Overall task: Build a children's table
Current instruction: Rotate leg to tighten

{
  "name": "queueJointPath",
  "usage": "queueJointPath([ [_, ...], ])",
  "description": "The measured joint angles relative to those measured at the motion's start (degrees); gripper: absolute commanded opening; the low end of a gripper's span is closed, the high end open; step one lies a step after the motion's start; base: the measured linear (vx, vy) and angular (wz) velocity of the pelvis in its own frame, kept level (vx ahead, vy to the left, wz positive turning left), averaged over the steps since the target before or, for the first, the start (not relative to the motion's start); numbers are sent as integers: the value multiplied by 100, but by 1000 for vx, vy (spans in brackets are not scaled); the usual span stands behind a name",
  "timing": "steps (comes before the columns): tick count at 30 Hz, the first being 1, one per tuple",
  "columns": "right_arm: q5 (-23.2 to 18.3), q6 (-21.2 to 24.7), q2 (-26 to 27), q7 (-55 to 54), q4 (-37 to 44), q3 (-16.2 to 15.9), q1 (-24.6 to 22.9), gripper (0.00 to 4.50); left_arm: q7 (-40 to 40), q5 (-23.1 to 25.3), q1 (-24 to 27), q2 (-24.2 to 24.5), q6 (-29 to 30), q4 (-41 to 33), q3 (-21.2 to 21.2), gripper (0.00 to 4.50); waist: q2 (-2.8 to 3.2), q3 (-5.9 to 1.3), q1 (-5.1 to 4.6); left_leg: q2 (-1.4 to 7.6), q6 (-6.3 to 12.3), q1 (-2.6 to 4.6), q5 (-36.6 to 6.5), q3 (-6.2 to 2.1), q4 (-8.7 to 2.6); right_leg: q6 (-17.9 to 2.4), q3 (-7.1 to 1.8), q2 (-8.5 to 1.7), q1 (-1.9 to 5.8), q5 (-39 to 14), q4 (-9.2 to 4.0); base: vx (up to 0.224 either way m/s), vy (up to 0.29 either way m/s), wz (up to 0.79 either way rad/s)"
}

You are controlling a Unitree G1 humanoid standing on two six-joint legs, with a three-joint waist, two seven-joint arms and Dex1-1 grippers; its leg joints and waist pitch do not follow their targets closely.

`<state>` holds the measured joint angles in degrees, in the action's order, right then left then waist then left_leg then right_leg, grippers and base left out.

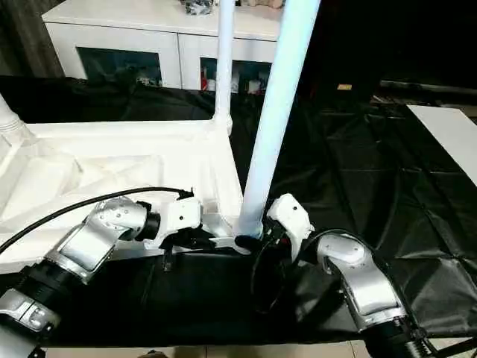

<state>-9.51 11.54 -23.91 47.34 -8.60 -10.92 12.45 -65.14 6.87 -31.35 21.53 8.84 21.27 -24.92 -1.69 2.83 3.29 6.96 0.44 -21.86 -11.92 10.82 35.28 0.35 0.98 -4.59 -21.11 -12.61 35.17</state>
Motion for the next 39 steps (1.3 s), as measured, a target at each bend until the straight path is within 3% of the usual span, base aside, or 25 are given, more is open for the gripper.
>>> queueJointPath([
  [4, 33, -111, 236, -368, -194, 101, 1, 274, 237, 7, -105, -139, 113, 211, 55, 0, 1, 1, -15, 0, -1, 0, 0, 1, 0, -13, -2, 0, -3, 8, -3, 0, 0, 0],
  [9, 118, -298, 1017, -1564, -744, 411, 173, 274, 985, 80, -467, -618, 321, 863, 227, 0, 7, 5, -69, 0, -1, -22, 0, 10, 0, 5, -6, -3, -60, -3, -15, 0, 0, 0],
  [13, 305, -512, 1846, -3048, -1483, 773, 610, 273, 1912, 153, -834, -1201, 596, 1507, 438, 0, 6, 4, -150, -1, -10, -49, 6, 45, 0, -54, -6, -27, -71, 36, -18, 0, 0, 0],
  [19, 566, -732, 2321, -4187, -2019, 901, 1005, 273, 2697, 181, -1076, -1713, 797, 1905, 603, 0, 13, 1, -135, -2, -6, -62, 6, 81, -1, -46, -1, -49, -81, 63, -29, 0, 0, 0],
  [21, 568, -763, 2331, -4237, -2035, 915, 1012, 273, 2753, 178, -1089, -1758, 823, 1910, 605, 0, 14, 0, -122, -2, -5, -61, 6, 84, -7, -37, -1, -50, -79, 57, -38, 0, 0, 0],
  [22, 568, -807, 2342, -4254, -2059, 940, 1013, 307, 2792, 178, -1089, -1782, 824, 1911, 605, 0, 17, -2, -111, -2, -3, -61, 6, 86, -12, -36, -1, -50, -78, 56, -44, 0, 0, 0],
  [26, 550, -929, 2421, -4240, -2058, 1054, 964, 343, 2807, 197, -1088, -1796, 760, 1913, 588, 0, 20, -3, -93, -2, 41, -58, 33, 97, -49, -36, 3, -51, -78, 58, -66, 0, 0, 0],
  [33, 442, -940, 2404, -3916, -1749, 1021, 662, 391, 2753, 226, -1049, -1641, 582, 1877, 584, 0, 27, 3, -139, -1, 41, -55, 35, 103, -74, -32, 4, -52, -85, 63, -76, 0, 0, 0],
  [36, 387, -863, 2186, -3710, -1401, 977, 528, 414, 2592, 260, -944, -1506, 490, 1695, 488, 0, 31, 5, -130, -1, 40, -54, 35, 103, -84, -30, 7, -52, -87, 62, -80, 0, 0, 0],
  [37, 236, -640, 1765, -3228, -865, 811, 271, 433, 2361, 251, -755, -1336, 456, 1334, 379, 0, 49, 12, -95, -1, 41, -55, 35, 103, -91, -27, 9, -52, -83, 60, -93, 0, 0, 0],
  [39, 114, -395, 1282, -2729, -520, 818, 87, 438, 2092, 234, -618, -1115, 393, 1073, 351, 0, 50, 12, -75, 0, 56, -50, 45, 103, -94, -25, 15, -50, -78, 59, -97, 0, 0, 0],
])
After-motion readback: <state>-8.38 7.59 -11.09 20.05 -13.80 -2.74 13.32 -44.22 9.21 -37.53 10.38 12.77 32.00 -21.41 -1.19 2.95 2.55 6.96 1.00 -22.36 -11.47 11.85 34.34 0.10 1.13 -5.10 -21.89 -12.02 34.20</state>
